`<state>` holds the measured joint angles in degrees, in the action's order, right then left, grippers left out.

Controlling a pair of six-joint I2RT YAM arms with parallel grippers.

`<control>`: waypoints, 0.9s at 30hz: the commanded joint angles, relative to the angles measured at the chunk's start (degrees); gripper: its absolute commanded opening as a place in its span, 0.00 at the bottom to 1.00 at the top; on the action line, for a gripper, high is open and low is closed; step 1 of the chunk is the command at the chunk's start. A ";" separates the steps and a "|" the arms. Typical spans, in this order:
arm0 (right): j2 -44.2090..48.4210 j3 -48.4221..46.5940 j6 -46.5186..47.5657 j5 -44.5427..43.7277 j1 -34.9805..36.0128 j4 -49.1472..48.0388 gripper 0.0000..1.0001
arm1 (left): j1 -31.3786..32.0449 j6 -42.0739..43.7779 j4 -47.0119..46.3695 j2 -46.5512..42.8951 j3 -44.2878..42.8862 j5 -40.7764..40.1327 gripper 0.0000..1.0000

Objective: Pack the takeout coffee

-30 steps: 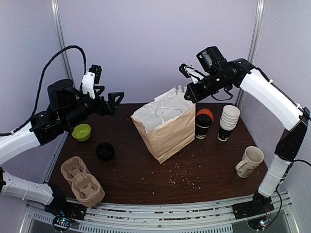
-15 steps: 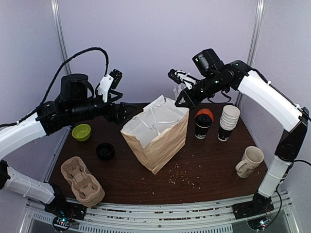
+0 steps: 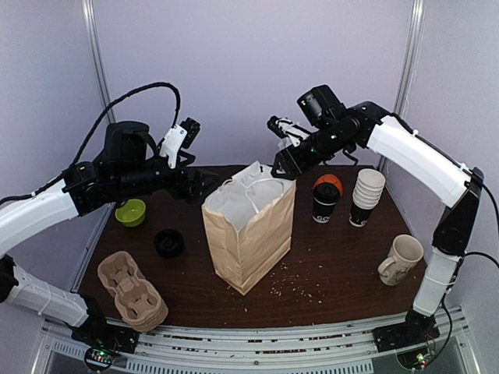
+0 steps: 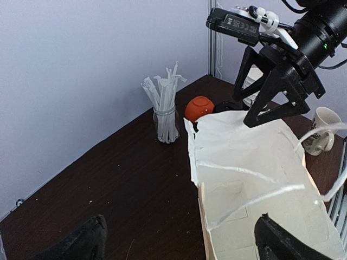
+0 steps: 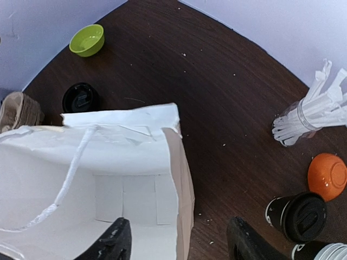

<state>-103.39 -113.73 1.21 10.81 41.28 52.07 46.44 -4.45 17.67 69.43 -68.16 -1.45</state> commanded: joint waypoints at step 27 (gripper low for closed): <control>27.28 24.52 -13.17 -6.92 0.12 -15.80 0.76 | 0.37 33.35 -8.35 1.40 2.62 14.47 0.84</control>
<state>-77.23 -89.67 -11.81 4.69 41.28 37.28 46.46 25.06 13.06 68.84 -63.16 10.94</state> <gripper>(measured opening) 0.756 0.853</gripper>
